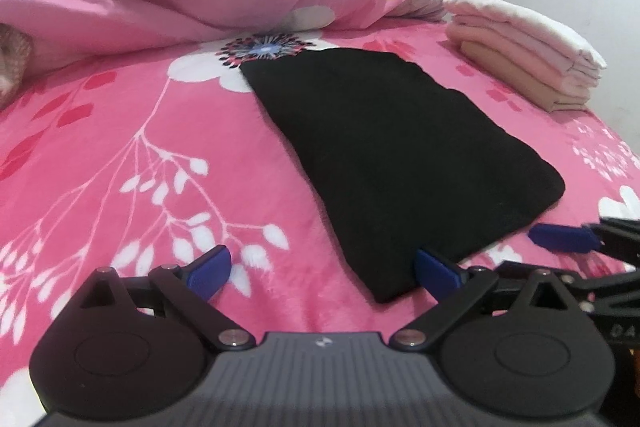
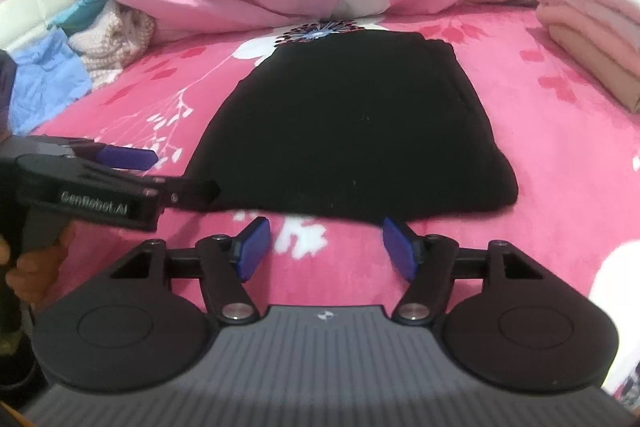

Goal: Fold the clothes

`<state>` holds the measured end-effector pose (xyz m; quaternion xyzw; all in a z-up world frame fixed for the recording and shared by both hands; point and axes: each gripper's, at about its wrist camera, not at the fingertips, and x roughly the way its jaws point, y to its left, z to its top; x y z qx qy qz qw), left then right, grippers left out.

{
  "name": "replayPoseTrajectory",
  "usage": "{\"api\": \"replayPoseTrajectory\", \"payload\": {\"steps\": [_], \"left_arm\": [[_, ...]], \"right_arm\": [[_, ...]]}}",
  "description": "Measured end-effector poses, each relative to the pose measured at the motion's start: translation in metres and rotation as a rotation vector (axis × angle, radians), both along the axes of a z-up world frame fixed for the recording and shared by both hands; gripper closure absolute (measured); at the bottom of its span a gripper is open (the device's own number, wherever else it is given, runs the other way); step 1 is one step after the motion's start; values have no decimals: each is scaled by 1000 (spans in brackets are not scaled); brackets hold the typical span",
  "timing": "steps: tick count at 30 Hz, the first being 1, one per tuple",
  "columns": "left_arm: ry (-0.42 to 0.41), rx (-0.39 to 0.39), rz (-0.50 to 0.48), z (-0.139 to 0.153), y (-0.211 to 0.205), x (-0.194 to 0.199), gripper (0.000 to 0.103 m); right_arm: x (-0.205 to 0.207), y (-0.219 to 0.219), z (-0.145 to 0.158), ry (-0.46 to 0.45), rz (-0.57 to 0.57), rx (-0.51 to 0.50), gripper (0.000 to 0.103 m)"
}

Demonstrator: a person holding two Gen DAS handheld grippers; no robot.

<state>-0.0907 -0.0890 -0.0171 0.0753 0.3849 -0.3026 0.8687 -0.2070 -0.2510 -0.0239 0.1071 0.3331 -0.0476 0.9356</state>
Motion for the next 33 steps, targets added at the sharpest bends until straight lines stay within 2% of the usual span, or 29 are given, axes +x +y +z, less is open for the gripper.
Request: {"api": "replayPoseTrajectory", "payload": {"steps": [9, 16, 22, 26, 29, 31, 33], "left_arm": [[6, 87, 54, 6, -12, -6, 3], [-31, 147, 77, 7, -19, -13, 1], [-50, 159, 84, 9, -19, -19, 1], [-84, 80, 62, 21, -1, -20, 1], [-90, -17, 48, 32, 14, -6, 1], [-54, -64, 35, 36, 16, 16, 3], [1, -104, 16, 37, 15, 40, 12]], "right_arm": [[-22, -7, -7, -74, 17, 58, 36], [-29, -20, -11, -119, 23, 166, 32], [-36, -39, -15, -172, 41, 316, 26], [-44, -58, -12, -216, 69, 426, 25], [-45, -81, 4, -289, 98, 445, 23], [-35, -106, 14, -318, 72, 455, 23], [-13, -135, 18, -319, 38, 469, 23]]}}
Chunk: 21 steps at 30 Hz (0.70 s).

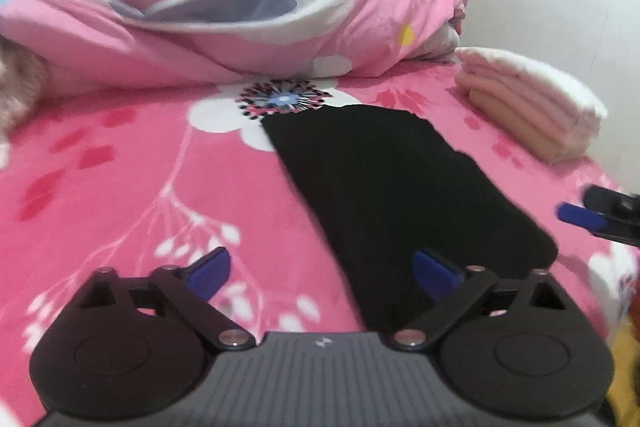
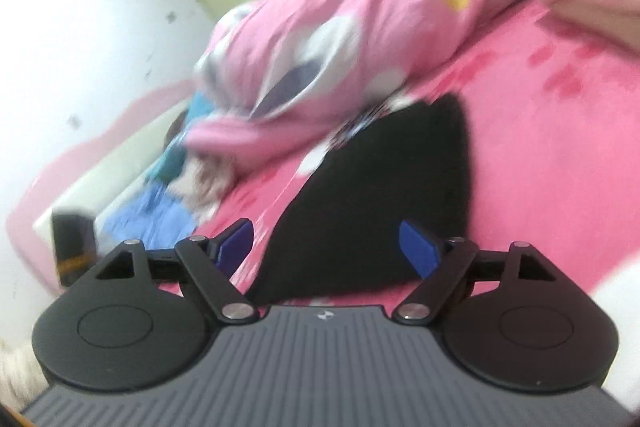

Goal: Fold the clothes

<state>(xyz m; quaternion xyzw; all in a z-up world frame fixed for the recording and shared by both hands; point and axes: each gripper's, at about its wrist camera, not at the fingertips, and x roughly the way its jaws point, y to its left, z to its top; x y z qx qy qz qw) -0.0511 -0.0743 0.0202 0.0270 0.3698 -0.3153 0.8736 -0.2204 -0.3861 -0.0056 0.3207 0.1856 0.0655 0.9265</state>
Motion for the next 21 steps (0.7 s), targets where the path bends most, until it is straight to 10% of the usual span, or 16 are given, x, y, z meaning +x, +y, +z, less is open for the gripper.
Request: {"api": "replayPoseTrajectory", "payload": {"steps": [5, 14, 21], "left_arm": [[118, -37, 6, -21, -17, 68, 40], [232, -144, -42, -48, -46, 161, 50], [309, -248, -11, -63, -60, 201, 90]], "right_arm": [[75, -73, -17, 95, -40, 107, 23], [189, -115, -53, 229, 124, 175, 31], [241, -105, -62, 253, 254, 179, 75]]}}
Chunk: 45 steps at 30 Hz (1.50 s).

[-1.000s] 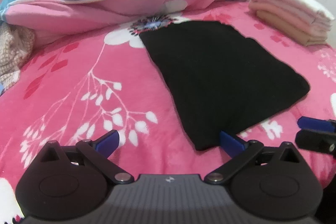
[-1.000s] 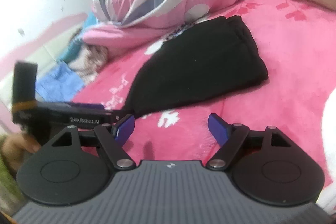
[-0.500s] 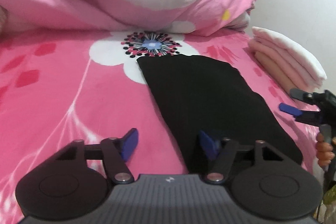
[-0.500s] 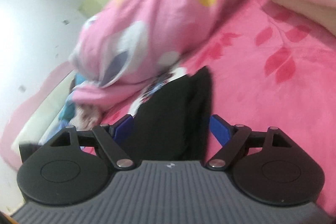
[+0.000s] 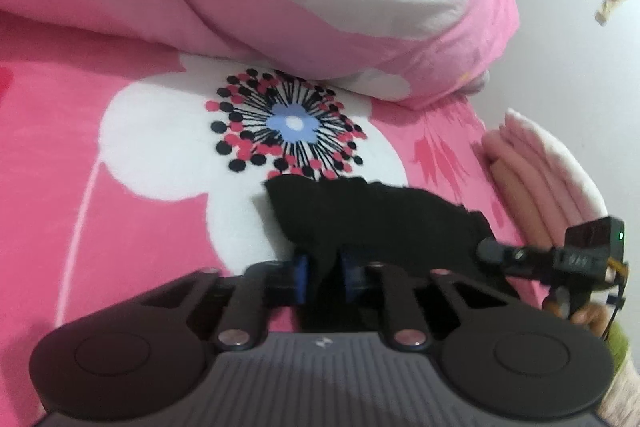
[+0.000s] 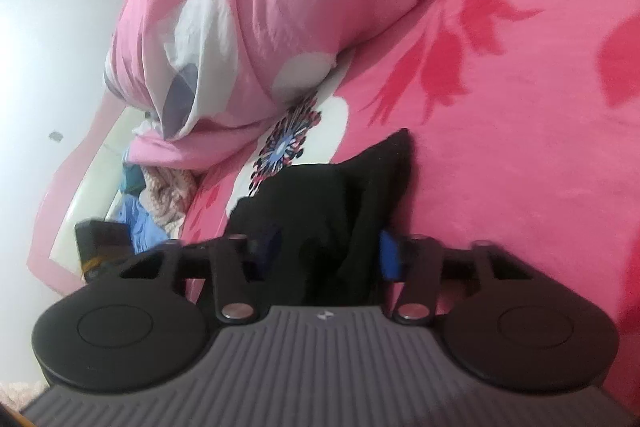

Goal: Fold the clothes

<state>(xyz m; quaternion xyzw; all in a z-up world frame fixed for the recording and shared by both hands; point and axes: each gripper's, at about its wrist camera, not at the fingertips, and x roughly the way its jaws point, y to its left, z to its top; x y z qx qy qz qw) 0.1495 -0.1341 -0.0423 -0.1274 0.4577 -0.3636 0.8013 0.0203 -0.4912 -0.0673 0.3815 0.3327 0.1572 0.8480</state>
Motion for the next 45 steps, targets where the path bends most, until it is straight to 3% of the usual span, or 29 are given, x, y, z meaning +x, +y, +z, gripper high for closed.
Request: {"api": "replayPoseTrajectory", "payload": {"steps": [3, 7, 12, 19, 23, 28, 35, 40, 45], "left_arm": [[-36, 3, 23, 4, -4, -4, 95], [-144, -1, 48, 27, -3, -27, 97], [-256, -43, 47, 76, 3, -71, 98], [-449, -156, -8, 163, 0, -156, 98], [-554, -211, -60, 208, -24, -194, 98], [-625, -266, -126, 247, -82, -224, 98], [-616, -335, -208, 274, -191, -229, 98], [-634, -348, -275, 274, -261, -230, 98], [-639, -353, -314, 269, -310, -224, 98]], "right_arm": [[5, 10, 5, -4, 0, -50, 95], [-9, 18, 27, -80, -37, -120, 98], [-50, 36, 78, -201, -73, -222, 98], [-158, 53, 153, -404, -186, -345, 98], [-224, 43, 193, -506, -266, -421, 98], [-278, 12, 244, -578, -388, -527, 98], [-311, -52, 300, -562, -562, -735, 98], [-310, -104, 318, -533, -673, -850, 98], [-299, -152, 324, -523, -744, -876, 98]]}}
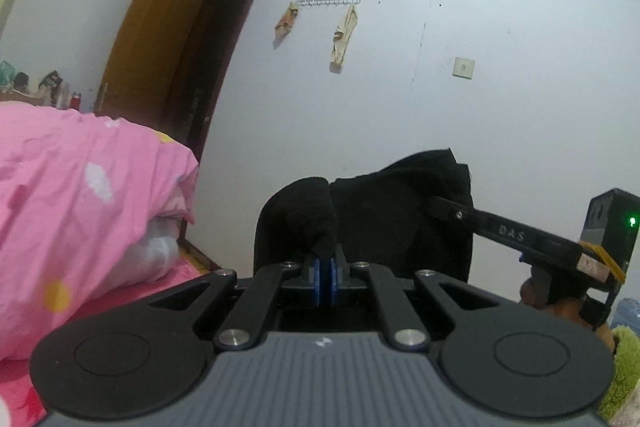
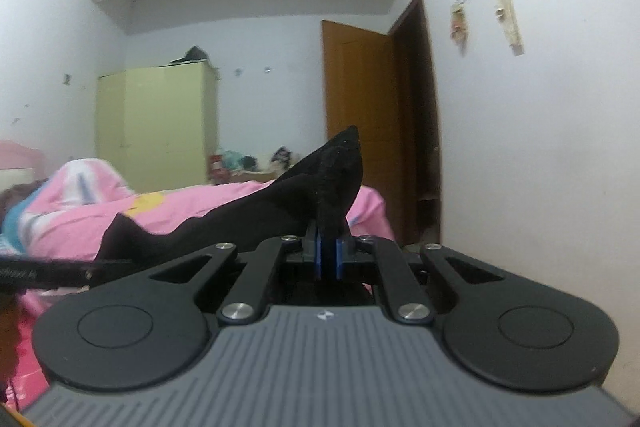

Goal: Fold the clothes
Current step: 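Lift the black shirt off the sheet with both grippers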

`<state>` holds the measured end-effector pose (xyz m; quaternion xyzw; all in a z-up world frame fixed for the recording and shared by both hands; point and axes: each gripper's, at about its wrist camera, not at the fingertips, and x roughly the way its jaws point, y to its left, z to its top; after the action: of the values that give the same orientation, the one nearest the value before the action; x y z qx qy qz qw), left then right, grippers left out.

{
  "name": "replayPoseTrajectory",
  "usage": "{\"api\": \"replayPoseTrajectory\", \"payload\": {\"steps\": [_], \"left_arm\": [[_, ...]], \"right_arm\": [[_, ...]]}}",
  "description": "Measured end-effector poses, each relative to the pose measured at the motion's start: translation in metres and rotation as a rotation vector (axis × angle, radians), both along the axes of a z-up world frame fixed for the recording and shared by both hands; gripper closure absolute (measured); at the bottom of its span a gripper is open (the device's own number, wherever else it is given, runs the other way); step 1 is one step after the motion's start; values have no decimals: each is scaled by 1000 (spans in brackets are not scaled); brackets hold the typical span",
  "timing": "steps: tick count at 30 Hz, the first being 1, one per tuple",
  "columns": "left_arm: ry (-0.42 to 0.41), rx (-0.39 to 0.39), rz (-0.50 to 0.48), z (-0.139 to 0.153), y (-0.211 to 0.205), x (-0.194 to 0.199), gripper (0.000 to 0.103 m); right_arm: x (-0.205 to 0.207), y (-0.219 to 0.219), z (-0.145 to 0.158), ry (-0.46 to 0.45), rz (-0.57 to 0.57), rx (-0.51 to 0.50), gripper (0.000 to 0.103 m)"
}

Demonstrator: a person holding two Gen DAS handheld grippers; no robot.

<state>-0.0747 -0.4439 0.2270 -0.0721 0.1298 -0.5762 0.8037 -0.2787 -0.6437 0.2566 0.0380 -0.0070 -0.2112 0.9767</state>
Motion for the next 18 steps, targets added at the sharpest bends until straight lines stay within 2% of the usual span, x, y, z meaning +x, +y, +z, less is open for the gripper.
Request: {"api": "replayPoseTrajectory", "payload": {"steps": [7, 13, 18], "left_arm": [[8, 13, 24, -5, -36, 33, 98], [14, 20, 44, -4, -44, 65, 98], [63, 40, 63, -14, -49, 85, 98]], "right_arm": [[42, -54, -11, 5, -24, 23, 98], [81, -78, -24, -5, 4, 81, 98], [101, -79, -38, 7, 14, 120, 98]]}}
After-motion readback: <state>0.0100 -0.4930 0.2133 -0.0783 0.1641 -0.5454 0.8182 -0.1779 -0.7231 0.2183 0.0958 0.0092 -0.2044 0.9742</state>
